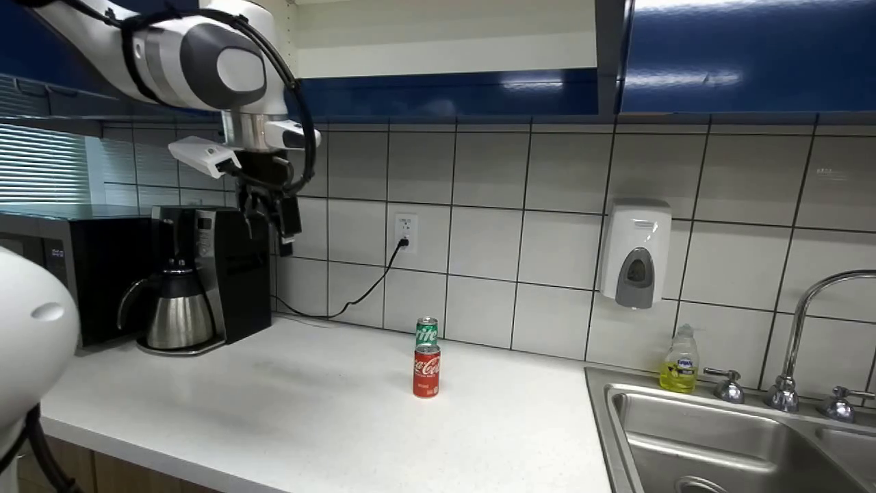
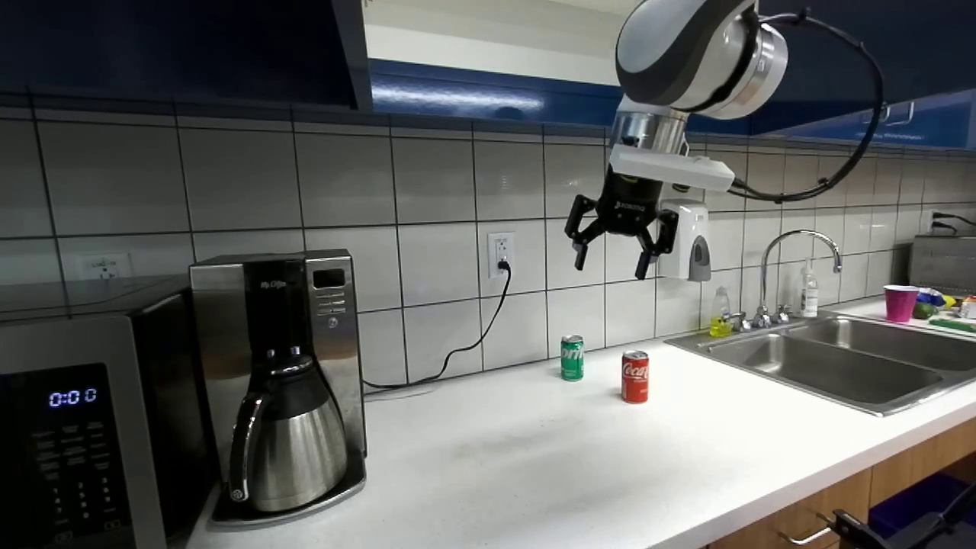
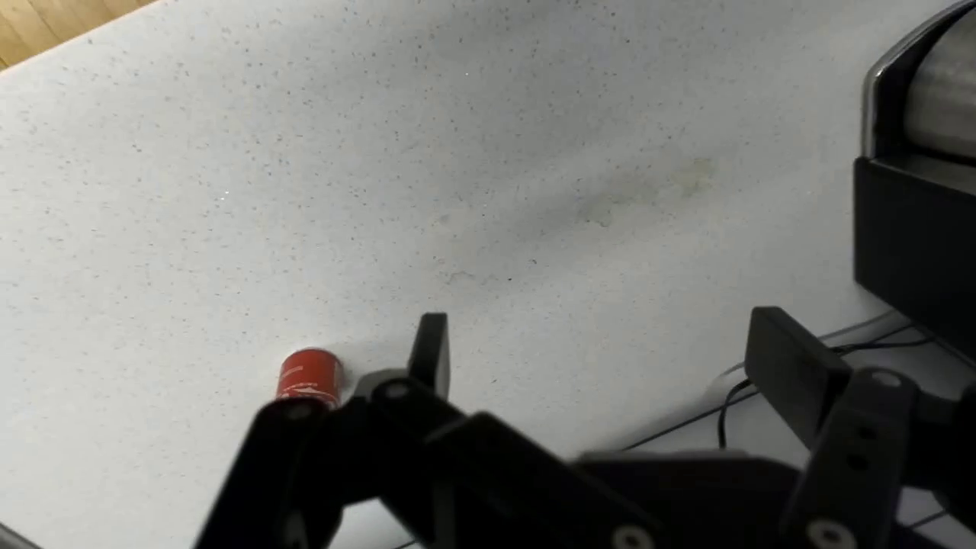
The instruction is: Put the red can in the open upper cabinet.
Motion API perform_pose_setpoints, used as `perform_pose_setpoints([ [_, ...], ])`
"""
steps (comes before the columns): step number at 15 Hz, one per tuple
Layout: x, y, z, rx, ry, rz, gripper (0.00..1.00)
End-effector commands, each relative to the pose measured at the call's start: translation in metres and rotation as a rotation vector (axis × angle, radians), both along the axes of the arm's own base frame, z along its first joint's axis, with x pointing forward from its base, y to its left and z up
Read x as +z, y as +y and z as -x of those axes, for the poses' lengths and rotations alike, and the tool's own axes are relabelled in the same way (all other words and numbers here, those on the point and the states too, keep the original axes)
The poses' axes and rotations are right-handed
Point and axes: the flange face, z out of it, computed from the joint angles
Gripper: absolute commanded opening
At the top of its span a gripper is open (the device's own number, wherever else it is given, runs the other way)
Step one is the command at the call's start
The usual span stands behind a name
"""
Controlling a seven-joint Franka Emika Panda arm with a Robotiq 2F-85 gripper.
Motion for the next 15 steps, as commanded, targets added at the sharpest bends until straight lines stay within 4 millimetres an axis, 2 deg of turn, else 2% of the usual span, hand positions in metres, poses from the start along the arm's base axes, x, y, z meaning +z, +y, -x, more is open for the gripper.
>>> perform_pose_setpoints([
  [1, -0.021, -0.032, -0.014, -0.061, -0.007, 0.017, 1.0],
  [10, -0.081, -0.114, -0.036, -0.184, -0.024, 0.036, 1.0],
  [15, -0.128, -0.151, -0.045, -0.185, 0.022, 0.038, 1.0],
])
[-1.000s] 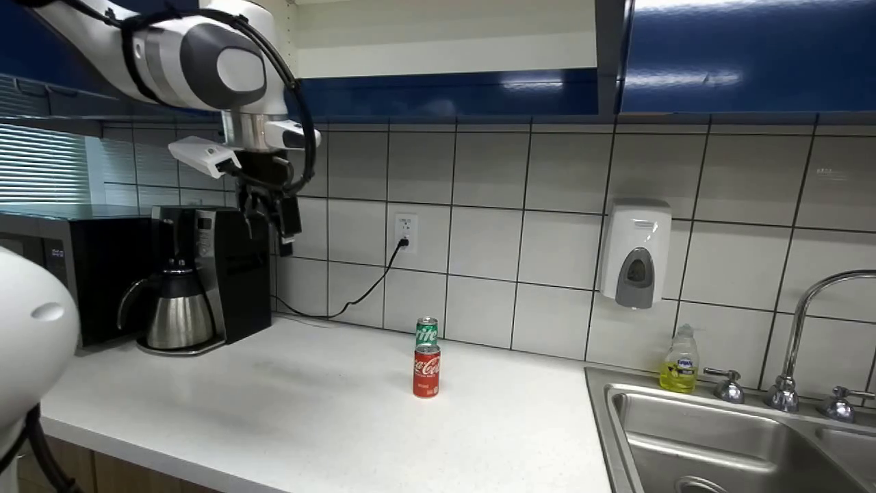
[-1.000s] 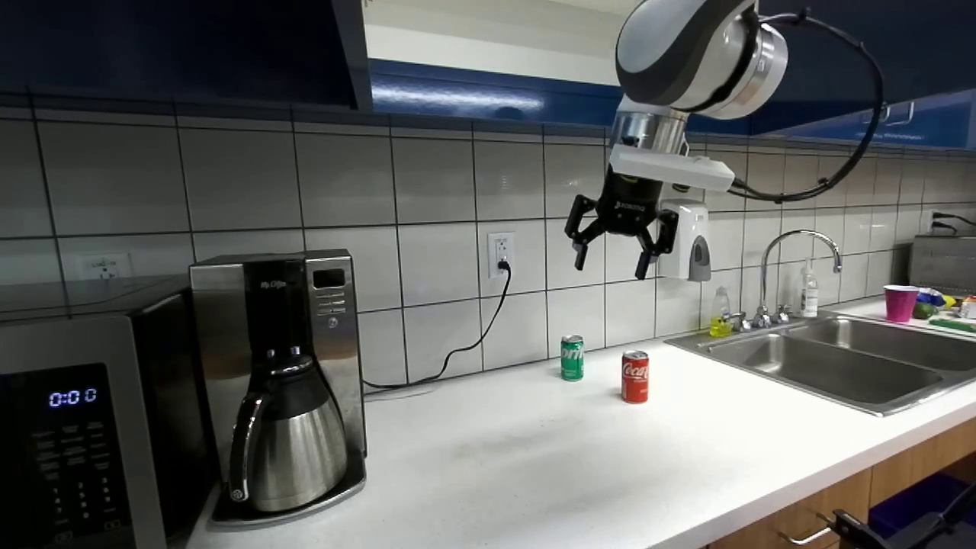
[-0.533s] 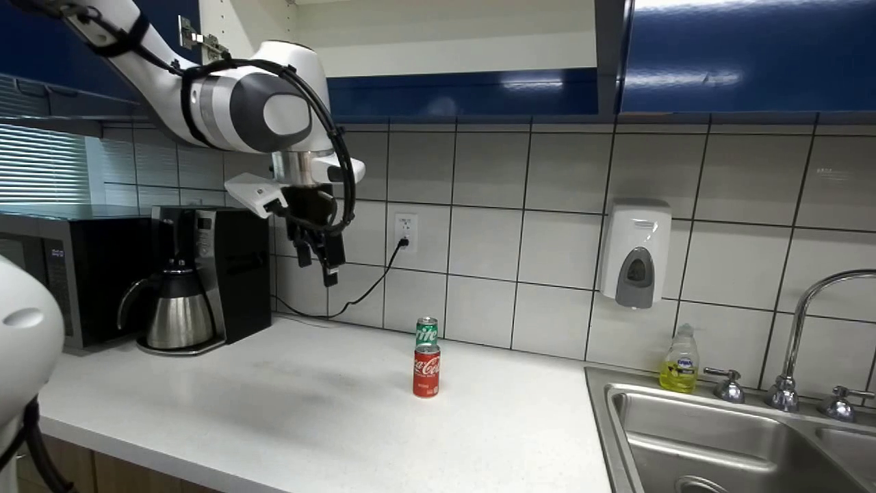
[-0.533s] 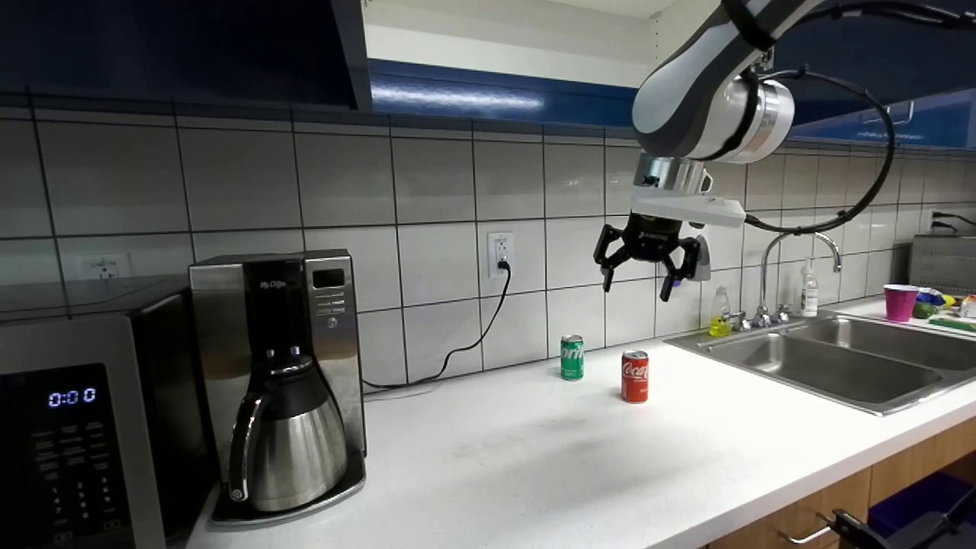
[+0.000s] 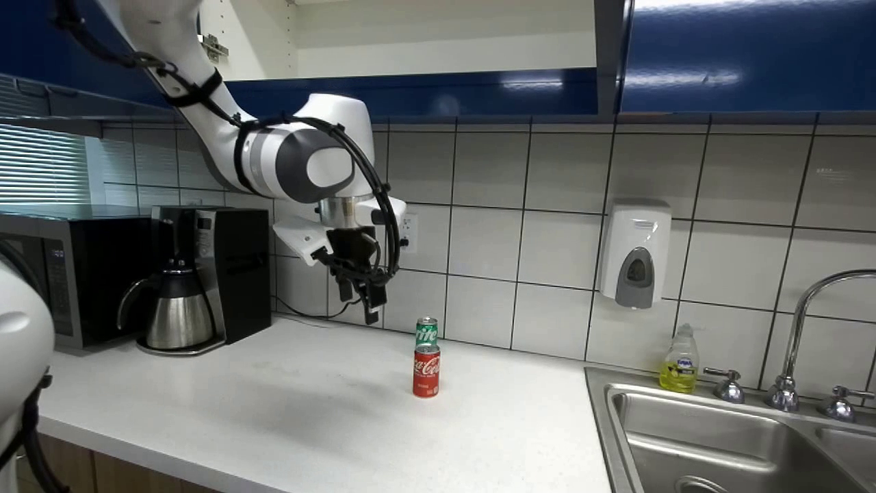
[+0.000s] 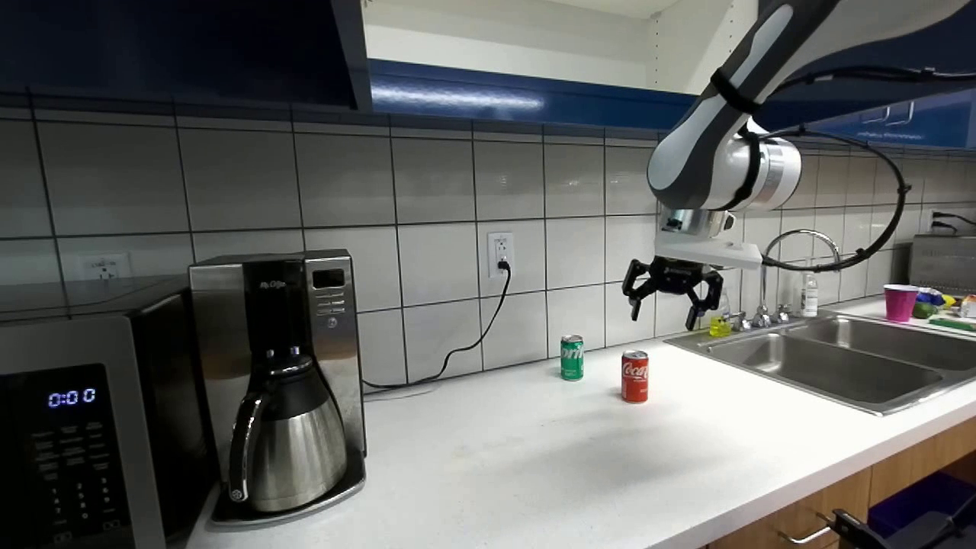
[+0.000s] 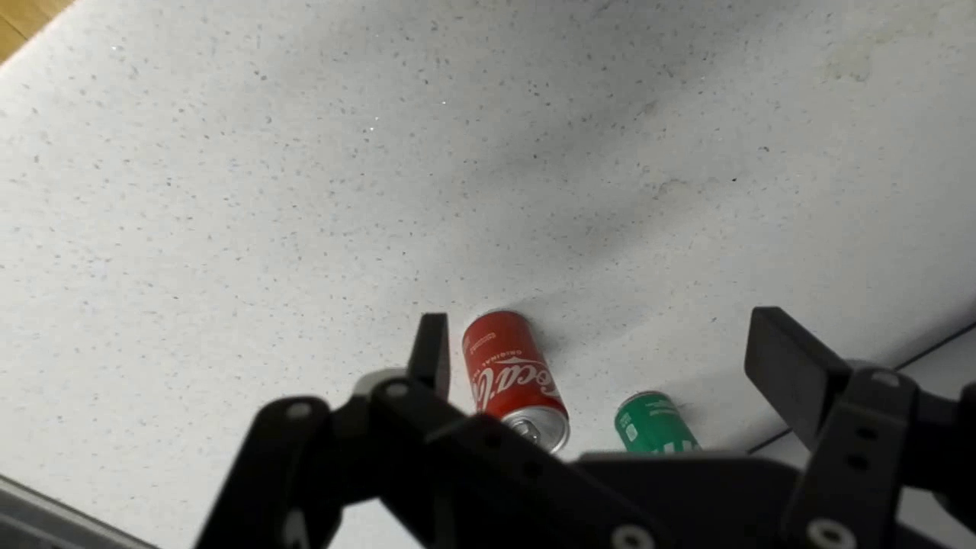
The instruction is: Put the red can in the open upper cabinet.
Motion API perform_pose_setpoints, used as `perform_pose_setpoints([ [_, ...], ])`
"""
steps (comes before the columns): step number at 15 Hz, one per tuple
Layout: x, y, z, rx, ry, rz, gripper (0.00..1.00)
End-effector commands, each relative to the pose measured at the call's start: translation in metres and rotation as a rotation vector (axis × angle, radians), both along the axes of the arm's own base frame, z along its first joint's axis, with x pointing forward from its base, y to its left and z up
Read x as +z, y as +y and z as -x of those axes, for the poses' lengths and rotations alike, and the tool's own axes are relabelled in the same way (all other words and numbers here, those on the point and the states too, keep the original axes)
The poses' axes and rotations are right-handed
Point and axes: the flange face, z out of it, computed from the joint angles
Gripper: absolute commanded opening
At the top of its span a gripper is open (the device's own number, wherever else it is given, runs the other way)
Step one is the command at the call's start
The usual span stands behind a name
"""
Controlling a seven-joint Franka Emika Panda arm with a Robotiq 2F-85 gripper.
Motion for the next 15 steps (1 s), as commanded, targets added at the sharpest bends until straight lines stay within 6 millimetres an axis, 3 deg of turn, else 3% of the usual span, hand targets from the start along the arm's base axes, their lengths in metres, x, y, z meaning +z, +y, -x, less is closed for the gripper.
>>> perform_pose_setpoints([
  [1, -0.031, -0.024, -0.01, 0.041, 0.039, 0.017, 1.0],
  [8, -0.092, -0.046, -0.032, 0.115, 0.113, 0.091, 1.0],
  [15, -0.133, -0.072, -0.066, 0.125, 0.086, 0.168, 1.0],
])
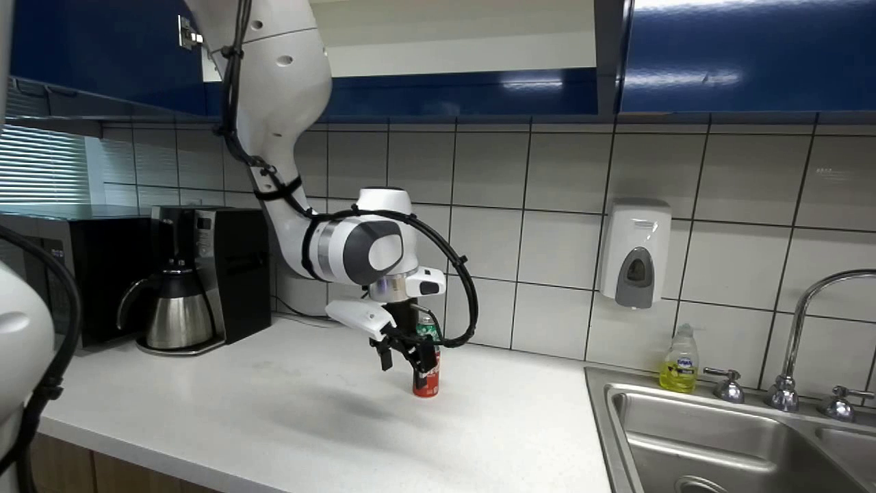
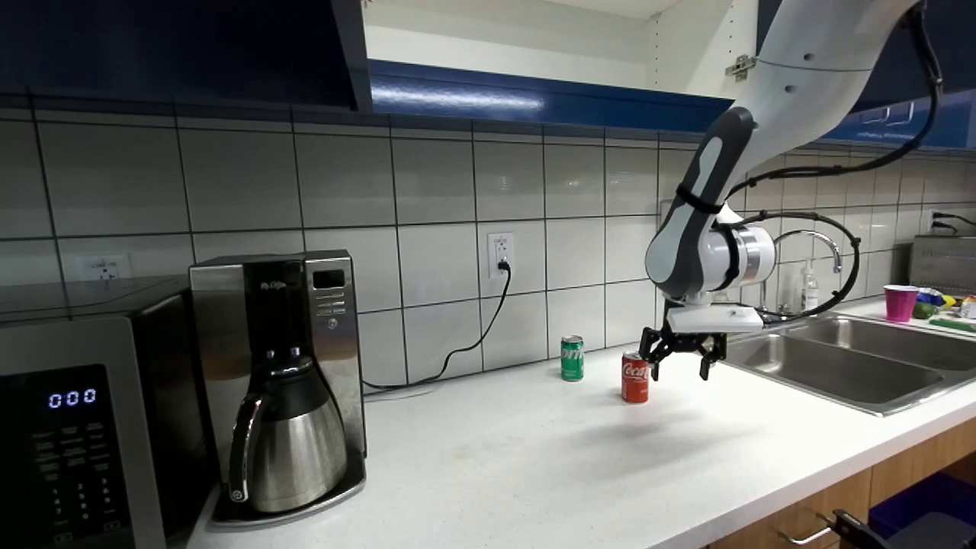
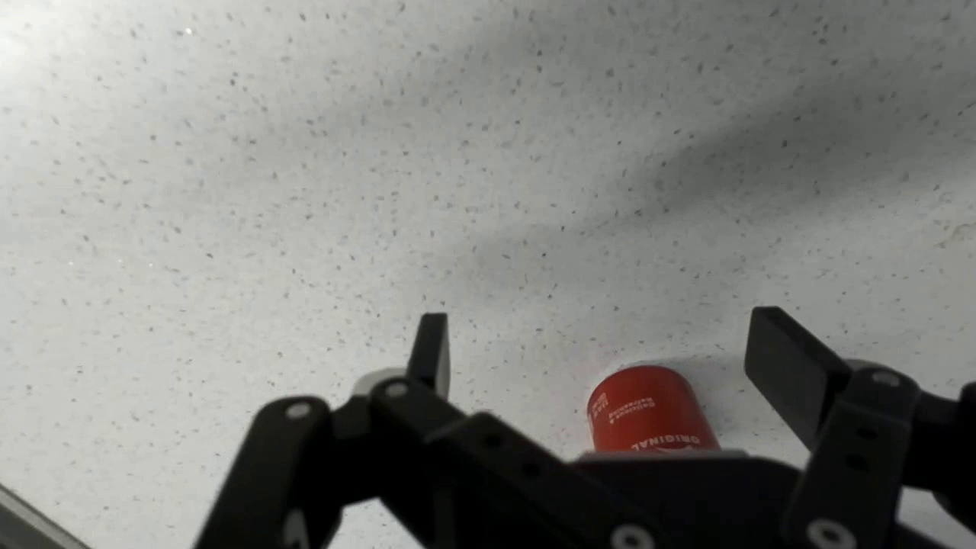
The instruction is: Put the red can in the open upper cabinet.
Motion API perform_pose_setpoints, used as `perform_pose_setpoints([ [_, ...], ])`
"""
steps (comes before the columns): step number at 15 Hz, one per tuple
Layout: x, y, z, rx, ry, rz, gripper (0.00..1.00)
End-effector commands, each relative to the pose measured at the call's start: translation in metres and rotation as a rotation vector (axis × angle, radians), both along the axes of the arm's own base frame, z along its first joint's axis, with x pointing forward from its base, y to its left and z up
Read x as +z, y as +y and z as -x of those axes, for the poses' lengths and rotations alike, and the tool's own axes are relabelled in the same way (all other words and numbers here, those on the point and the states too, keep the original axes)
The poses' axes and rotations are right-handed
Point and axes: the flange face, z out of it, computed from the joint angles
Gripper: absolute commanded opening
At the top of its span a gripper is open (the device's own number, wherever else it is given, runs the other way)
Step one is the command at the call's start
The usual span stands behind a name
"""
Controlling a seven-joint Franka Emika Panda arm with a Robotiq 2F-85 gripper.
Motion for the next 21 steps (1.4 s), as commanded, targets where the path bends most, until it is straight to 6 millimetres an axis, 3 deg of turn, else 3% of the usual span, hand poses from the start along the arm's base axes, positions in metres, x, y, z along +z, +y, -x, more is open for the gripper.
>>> perform_pose_setpoints([
  [1, -0.017, -0.014, -0.025, 0.0, -0.039, 0.029, 1.0],
  [10, -0.033, -0.009, -0.069, 0.037, -0.143, 0.072, 1.0],
  [21, -0.044, 0.005, -0.094, 0.072, -0.223, 0.096, 1.0],
])
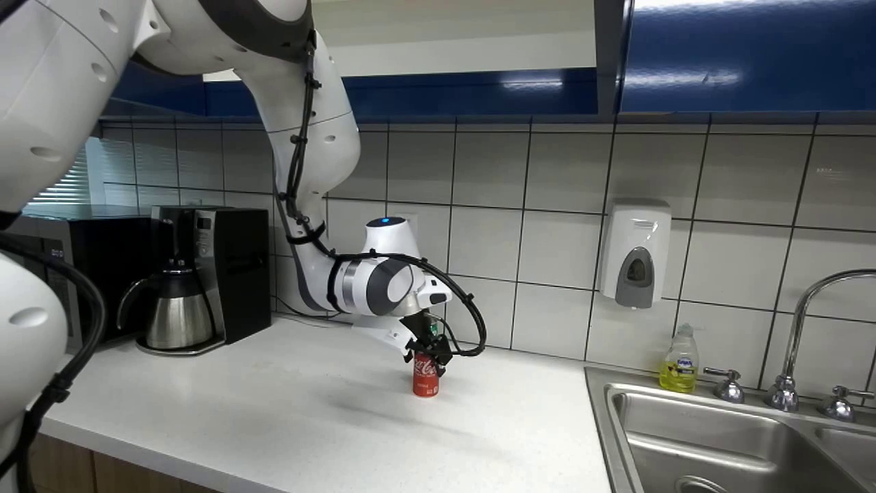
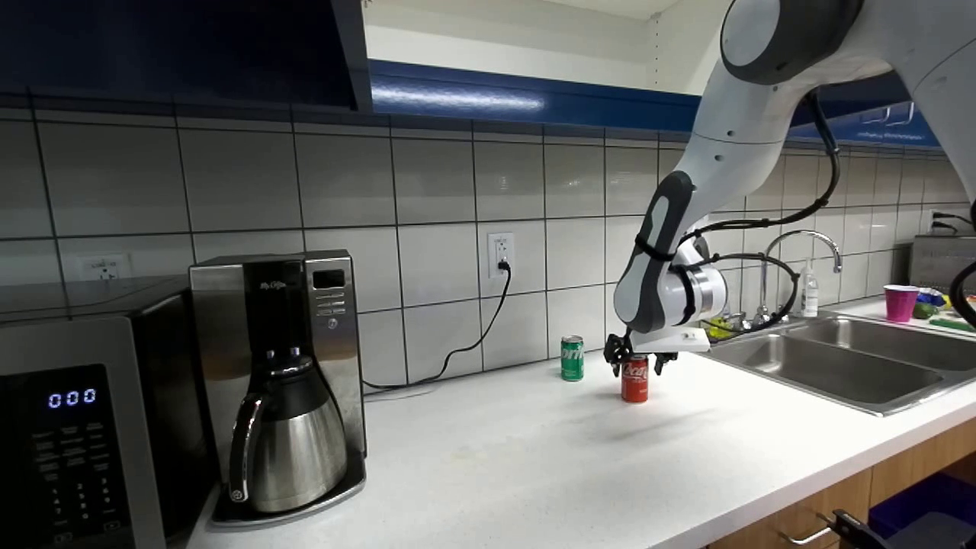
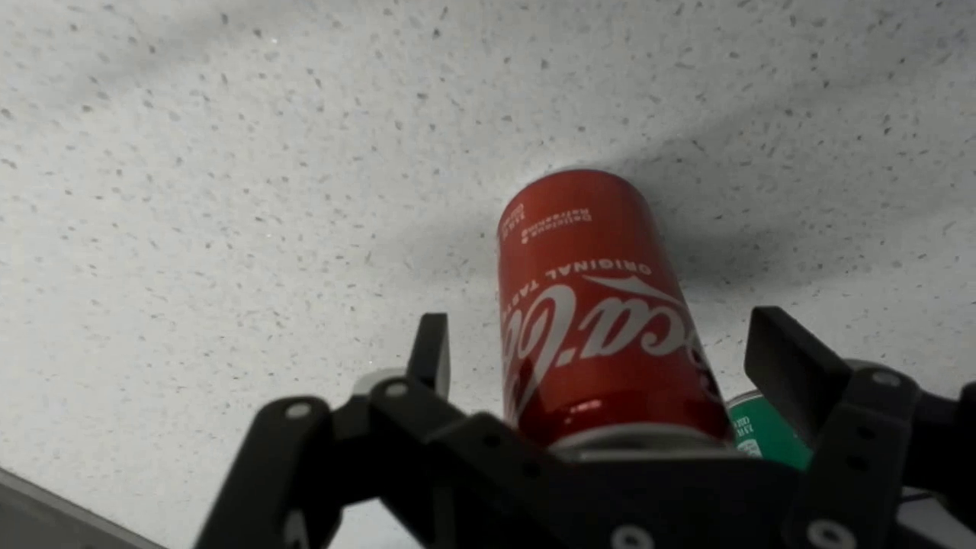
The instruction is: Put the red can in the open upper cabinet.
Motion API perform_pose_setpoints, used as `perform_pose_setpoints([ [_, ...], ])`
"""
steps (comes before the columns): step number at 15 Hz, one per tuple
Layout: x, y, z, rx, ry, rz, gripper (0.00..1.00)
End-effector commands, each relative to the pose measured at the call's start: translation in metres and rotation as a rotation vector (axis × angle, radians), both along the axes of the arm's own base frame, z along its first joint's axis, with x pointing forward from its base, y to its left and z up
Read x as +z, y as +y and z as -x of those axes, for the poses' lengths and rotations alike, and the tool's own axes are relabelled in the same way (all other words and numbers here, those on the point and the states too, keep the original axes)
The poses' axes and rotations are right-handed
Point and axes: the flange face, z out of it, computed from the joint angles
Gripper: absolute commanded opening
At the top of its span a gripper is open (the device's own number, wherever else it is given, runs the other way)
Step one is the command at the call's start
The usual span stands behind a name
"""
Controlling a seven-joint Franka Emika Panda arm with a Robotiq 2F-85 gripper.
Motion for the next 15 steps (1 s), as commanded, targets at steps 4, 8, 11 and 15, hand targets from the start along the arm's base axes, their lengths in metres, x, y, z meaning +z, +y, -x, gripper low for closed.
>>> perform_pose_setpoints([
  [4, -0.006, -0.001, -0.012, 0.006, -0.032, 0.011, 0.75],
  [8, -0.006, 0.0, -0.015, 0.004, -0.047, 0.009, 0.48],
  [11, -0.005, 0.0, -0.016, -0.004, -0.053, 0.003, 0.4],
  [15, 0.015, 0.006, -0.01, -0.029, -0.042, -0.033, 0.39],
])
